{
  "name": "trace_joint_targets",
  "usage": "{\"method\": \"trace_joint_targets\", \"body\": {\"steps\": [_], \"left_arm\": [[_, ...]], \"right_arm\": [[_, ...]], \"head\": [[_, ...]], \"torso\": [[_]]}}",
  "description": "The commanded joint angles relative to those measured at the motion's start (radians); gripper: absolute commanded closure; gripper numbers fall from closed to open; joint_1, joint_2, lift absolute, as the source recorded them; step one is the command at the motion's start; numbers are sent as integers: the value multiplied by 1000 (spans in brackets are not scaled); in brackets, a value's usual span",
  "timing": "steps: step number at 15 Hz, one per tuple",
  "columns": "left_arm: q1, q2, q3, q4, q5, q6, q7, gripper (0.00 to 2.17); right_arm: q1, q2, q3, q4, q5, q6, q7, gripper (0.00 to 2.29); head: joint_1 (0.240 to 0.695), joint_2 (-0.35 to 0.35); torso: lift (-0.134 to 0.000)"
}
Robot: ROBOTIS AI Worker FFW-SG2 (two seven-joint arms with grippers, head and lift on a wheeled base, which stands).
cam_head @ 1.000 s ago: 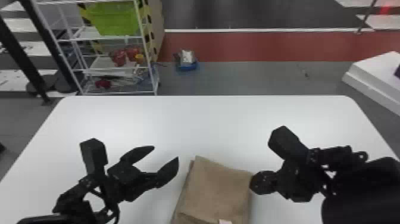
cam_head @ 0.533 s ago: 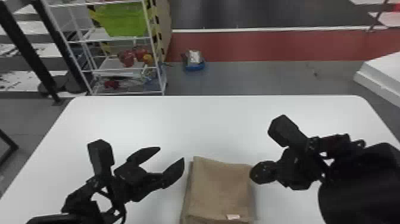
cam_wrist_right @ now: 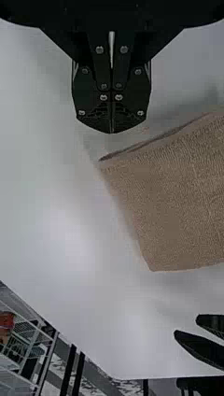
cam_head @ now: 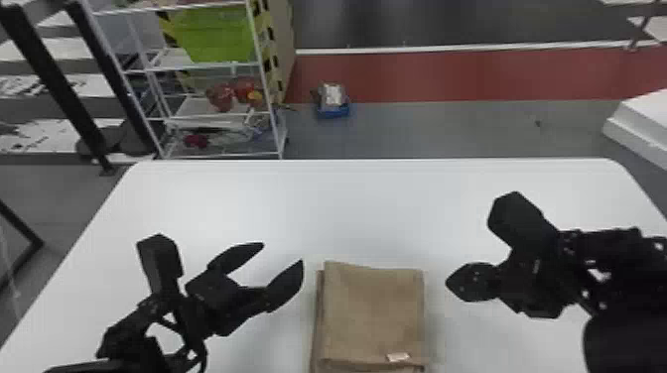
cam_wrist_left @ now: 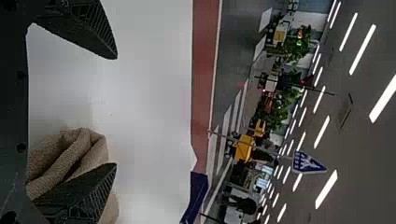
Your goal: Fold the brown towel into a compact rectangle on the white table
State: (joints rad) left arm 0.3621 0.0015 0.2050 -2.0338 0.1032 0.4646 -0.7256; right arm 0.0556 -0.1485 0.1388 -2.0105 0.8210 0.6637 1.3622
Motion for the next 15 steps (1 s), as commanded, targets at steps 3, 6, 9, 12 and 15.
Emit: {"method": "trace_joint_targets", "body": {"steps": [3, 6, 9, 12, 15], "left_arm": [[24, -4, -10, -39, 67, -5, 6, 66], [40, -4, -9, -39, 75, -45, 35, 66], [78, -4, 4, -37, 102, -162, 115, 66], [126, -4, 57, -23, 159, -281, 164, 70], [181, -4, 89, -19, 182, -416, 227, 73]], "right_arm": [[70, 1, -300, -100, -281, 14, 5, 1980], [170, 104, -444, -168, -536, 47, -98, 1072], [377, 149, -456, -290, -769, -88, -459, 83], [480, 149, -390, -310, -770, -278, -746, 87], [517, 149, -357, -244, -746, -566, -864, 90]], "head": [[695, 18], [695, -41], [695, -56], [695, -50], [695, 3]], "torso": [[-123], [-123], [-123], [-123], [-123]]}}
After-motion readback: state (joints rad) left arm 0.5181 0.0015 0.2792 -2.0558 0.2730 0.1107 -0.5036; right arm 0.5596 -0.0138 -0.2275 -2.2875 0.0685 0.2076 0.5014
